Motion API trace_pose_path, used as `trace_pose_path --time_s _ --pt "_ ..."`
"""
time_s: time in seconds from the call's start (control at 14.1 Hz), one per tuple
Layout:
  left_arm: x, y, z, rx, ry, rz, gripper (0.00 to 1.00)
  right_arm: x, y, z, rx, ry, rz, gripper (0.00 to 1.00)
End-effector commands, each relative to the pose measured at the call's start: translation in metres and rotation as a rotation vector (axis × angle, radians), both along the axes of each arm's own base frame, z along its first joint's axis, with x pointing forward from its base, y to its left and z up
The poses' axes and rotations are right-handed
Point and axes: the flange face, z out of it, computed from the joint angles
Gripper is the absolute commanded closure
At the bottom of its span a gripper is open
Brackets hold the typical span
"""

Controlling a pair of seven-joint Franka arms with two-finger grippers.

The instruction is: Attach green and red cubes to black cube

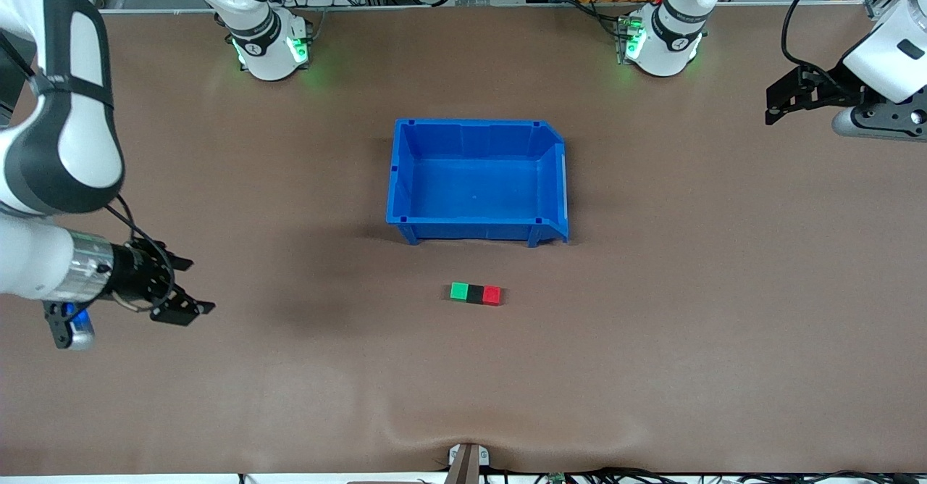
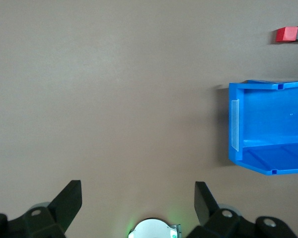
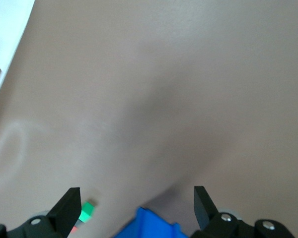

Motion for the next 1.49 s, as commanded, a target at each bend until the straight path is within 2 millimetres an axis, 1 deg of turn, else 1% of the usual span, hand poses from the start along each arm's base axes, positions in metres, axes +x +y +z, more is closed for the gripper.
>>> trace_pose_path --time_s 0.0,0.14,0.28,0.43,0.5,0.57,0.64,0.85,0.92,1.06,1.13,1.21,1.28,1.35,1.42 --pt "-0.001 0.001 0.004 0.007 0.004 0.006 0.00 -0.027 -0.011 0.033 -0.032 0.004 0.123 0.00" --pt "-0.001 0.003 0.004 0.007 0.005 0.007 0.00 -0.043 -0.025 0.054 -0.069 -0.002 0.268 0.00" --pt "-0.003 0.002 0.003 0.009 0.016 0.009 0.00 -0.060 -0.030 0.071 -0.068 0.026 0.329 0.00" --pt "-0.003 0.002 0.004 0.009 0.014 0.006 0.00 -0.074 -0.032 0.091 -0.075 0.033 0.350 0.00" --pt "-0.003 0.002 0.004 0.009 0.014 0.008 0.00 -0.083 -0.032 0.097 -0.072 0.047 0.422 0.00" --pt "-0.003 0.002 0.005 0.009 0.013 0.008 0.00 -0.092 -0.032 0.110 -0.068 0.035 0.499 0.00" --pt "-0.004 0.001 0.006 0.008 0.013 0.006 0.00 -0.099 -0.031 0.120 -0.081 0.021 0.531 0.00" --pt "-0.005 0.003 0.005 0.008 0.018 0.008 0.00 -0.131 -0.026 0.145 -0.104 0.020 0.567 0.00" --pt "-0.005 0.005 0.004 0.009 0.025 0.010 0.00 -0.143 -0.028 0.149 -0.127 0.027 0.583 0.00" --pt "-0.006 0.006 0.003 0.010 0.034 0.013 0.00 -0.158 -0.034 0.154 -0.141 0.023 0.638 0.00" --pt "-0.006 0.006 0.004 0.010 0.033 0.013 0.00 -0.160 -0.035 0.153 -0.143 0.020 0.642 0.00" --pt "-0.006 0.006 0.004 0.010 0.033 0.013 0.00 -0.161 -0.036 0.156 -0.147 0.008 0.647 0.00" --pt "-0.006 0.006 0.004 0.010 0.033 0.013 0.00 -0.166 -0.032 0.161 -0.150 -0.001 0.654 0.00" --pt "-0.006 0.006 0.004 0.010 0.033 0.013 0.00 -0.169 -0.028 0.159 -0.151 -0.002 0.662 0.00" --pt "-0.006 0.006 0.004 0.010 0.033 0.013 0.00 -0.172 -0.025 0.161 -0.164 -0.044 0.665 0.00"
